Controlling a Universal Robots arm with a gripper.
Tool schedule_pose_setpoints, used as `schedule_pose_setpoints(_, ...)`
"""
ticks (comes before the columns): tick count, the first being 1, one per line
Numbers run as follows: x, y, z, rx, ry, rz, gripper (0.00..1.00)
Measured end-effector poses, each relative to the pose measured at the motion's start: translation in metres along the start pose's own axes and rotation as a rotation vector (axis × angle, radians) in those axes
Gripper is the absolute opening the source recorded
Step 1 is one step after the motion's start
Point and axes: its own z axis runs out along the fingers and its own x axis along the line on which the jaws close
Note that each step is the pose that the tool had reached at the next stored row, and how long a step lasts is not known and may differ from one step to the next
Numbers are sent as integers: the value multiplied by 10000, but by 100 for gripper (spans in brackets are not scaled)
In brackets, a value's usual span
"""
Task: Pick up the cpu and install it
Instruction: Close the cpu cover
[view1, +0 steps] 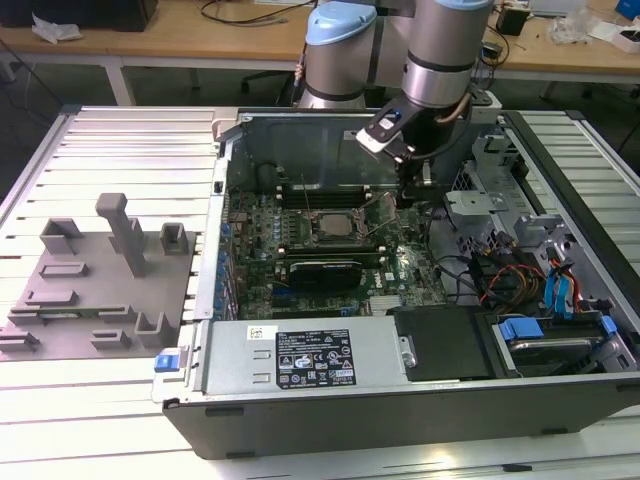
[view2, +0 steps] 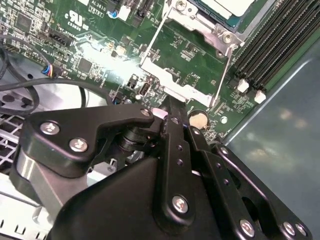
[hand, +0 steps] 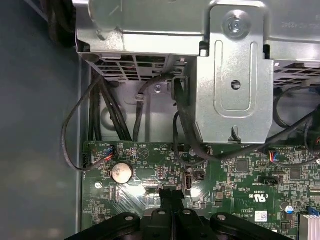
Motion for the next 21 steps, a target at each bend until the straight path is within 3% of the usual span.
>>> schedule_pose_setpoints(4,11,-65,-2,-58,-7,-1,11)
schedule_pose_setpoints(7,22,-129,-2,-167,-21,5,11)
schedule_pose_setpoints(13,47,-228,-6,-312,-96,7,11)
schedule_pose_setpoints(18,85,-303,-11,-482,-115,15,11)
schedule_pose_setpoints(21,136,-382,-15,-671,-131,22,11)
